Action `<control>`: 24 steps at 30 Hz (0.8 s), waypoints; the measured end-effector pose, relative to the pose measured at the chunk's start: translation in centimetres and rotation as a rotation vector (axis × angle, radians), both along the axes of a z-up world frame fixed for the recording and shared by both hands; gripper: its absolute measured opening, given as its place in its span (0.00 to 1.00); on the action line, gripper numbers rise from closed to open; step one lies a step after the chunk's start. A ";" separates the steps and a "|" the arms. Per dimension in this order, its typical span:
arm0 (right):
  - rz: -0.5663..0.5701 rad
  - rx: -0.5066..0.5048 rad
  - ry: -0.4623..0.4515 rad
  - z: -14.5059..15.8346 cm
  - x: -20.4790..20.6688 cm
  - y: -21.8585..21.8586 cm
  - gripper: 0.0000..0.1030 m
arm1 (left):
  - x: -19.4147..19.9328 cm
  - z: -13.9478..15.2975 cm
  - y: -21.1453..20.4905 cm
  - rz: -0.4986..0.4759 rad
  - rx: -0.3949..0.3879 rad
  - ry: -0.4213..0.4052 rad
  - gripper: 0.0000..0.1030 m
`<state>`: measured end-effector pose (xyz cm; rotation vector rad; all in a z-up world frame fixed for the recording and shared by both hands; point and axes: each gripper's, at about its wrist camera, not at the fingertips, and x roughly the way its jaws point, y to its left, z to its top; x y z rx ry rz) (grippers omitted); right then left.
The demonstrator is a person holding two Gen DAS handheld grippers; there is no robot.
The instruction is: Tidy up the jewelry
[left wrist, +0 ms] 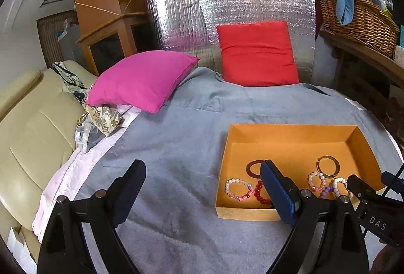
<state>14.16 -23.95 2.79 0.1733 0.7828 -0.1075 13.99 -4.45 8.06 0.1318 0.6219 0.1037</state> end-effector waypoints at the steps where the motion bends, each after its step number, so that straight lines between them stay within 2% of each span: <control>1: 0.001 0.001 0.003 -0.1 0.2 0.0 0.91 | 0.2 0.0 0.1 0.004 -0.003 0.003 0.89; 14: 0.020 0.004 0.020 -0.9 1.4 0.9 0.91 | 0.7 -0.1 1.0 0.024 -0.006 0.005 0.89; 24: 0.015 -0.023 -0.001 -0.4 0.1 1.3 0.91 | -1.0 0.7 1.0 0.004 0.001 -0.026 0.89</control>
